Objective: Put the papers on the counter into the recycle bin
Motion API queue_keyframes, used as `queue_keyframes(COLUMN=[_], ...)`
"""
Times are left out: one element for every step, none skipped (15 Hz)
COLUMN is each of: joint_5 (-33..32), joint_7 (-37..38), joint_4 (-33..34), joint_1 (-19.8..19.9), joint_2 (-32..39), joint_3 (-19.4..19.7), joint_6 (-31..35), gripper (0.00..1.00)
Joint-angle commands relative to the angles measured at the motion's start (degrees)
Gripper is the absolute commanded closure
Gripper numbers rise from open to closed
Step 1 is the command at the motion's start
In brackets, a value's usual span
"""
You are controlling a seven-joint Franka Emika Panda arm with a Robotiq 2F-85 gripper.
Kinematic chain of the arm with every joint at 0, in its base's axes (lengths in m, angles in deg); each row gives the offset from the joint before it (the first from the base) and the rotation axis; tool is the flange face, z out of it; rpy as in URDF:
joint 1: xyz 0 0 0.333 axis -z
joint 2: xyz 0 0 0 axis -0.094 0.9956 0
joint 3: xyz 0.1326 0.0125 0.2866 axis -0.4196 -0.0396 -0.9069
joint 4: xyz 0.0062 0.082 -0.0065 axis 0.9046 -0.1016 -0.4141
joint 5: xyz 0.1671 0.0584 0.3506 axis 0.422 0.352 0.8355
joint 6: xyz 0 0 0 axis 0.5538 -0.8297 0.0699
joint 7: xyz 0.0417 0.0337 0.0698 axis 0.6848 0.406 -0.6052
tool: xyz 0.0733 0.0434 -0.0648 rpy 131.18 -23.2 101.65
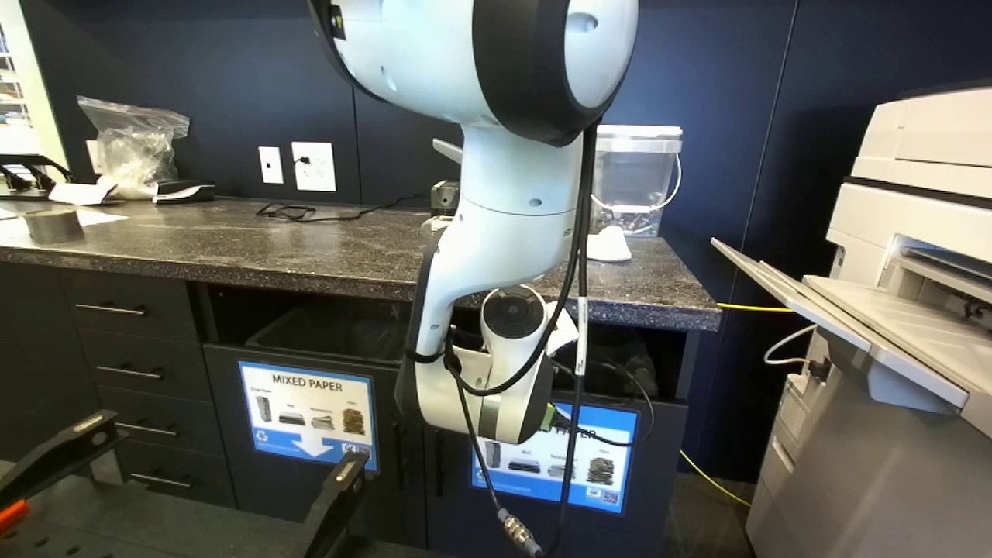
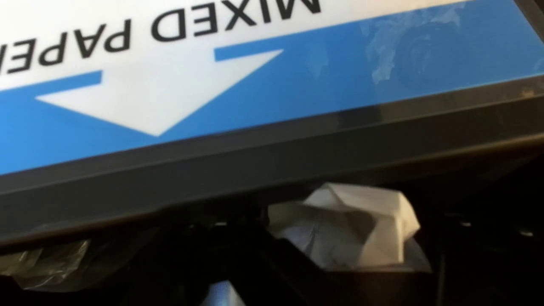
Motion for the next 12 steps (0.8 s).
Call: queue_keyframes(joint_5=[0.31,1.04,1.61,2.19,3.23,4.84,6.98,10.99,12.79,14.60,16.12,16.40], joint_7=[1.22,0.94,0.77,0.37,-0.04,-0.64,-1.16,-1.96,-2.30,-2.66,-2.90,-3.06], joint_4=[-0.40,-0.95,-1.31,-1.90,-2.29,-2.85,-3.27,-3.53,-3.88,-4.16,-4.36,-4.55], joint_1=[-1.48,-2.01,-2.35,-2.86,-3.57,-4.55,-5.72,-7.70,-8.53,-9.46,-10.34,-10.65], joint_2=[-1.23,-1.84,-2.32,-2.91,-3.34,-4.22,-4.77,-5.13,-5.47,-5.73,-5.71,-5.82], joint_3=[1.60,2.20,2.70,3.42,4.25,5.51,6.74,8.56,9.42,10.24,10.82,10.92], joint_6=[0.65,0.23,-0.11,-0.14,-0.15,-0.64,-1.21,-1.71,-1.95,-2.26,-2.20,-2.00], gripper=[0.00,0.00,0.00,0.00,0.00,0.00,0.00,0.00,0.00,0.00,0.00,0.00])
